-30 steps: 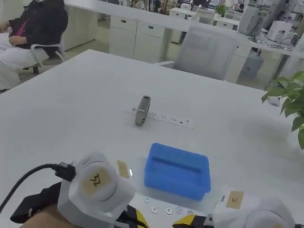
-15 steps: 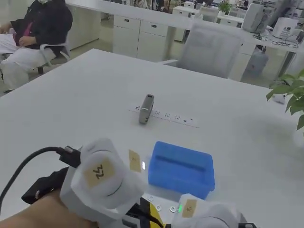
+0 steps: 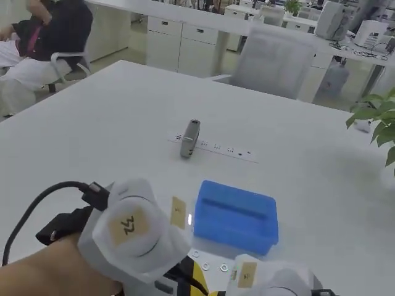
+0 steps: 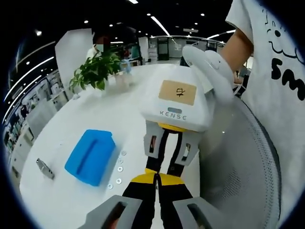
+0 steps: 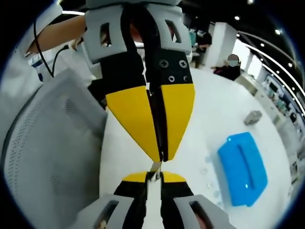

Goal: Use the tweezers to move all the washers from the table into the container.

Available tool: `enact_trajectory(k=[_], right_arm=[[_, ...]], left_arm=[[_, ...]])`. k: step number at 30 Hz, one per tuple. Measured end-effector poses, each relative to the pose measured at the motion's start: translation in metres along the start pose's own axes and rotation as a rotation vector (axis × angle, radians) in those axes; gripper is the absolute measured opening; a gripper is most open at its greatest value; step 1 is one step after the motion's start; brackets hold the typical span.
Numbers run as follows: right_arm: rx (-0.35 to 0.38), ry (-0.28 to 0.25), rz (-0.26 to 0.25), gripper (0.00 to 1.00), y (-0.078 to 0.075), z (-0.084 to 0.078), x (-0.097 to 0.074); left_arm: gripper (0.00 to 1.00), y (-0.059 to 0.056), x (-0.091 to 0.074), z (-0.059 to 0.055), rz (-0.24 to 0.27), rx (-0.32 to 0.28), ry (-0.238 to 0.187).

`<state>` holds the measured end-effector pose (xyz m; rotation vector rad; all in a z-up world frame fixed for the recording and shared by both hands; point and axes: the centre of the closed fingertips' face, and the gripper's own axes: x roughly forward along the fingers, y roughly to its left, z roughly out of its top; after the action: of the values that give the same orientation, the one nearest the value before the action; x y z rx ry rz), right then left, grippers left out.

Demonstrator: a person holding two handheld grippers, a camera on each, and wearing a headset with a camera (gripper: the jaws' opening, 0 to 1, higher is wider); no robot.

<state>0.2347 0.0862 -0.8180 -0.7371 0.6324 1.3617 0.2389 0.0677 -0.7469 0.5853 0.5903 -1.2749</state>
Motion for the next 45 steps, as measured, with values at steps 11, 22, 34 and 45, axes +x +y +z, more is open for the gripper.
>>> enact_trajectory(k=[11, 22, 34, 45], right_arm=[[0.089, -0.021, -0.027, 0.01, -0.006, -0.002, -0.006], [0.265, -0.125, -0.109, 0.02, -0.045, 0.012, -0.022], [0.302, -0.143, -0.199, 0.03, -0.093, 0.017, -0.014], [0.341, -0.153, -0.254, 0.03, -0.117, 0.015, -0.001]], left_arm=[[0.05, 0.011, -0.003, -0.001, 0.159, -0.260, -0.134], [0.51, 0.023, -0.067, -0.049, 0.669, -0.539, -0.204], [0.80, 0.018, -0.082, -0.082, 0.953, -0.567, -0.126], [0.90, 0.021, -0.083, -0.089, 0.980, -0.572, -0.110]])
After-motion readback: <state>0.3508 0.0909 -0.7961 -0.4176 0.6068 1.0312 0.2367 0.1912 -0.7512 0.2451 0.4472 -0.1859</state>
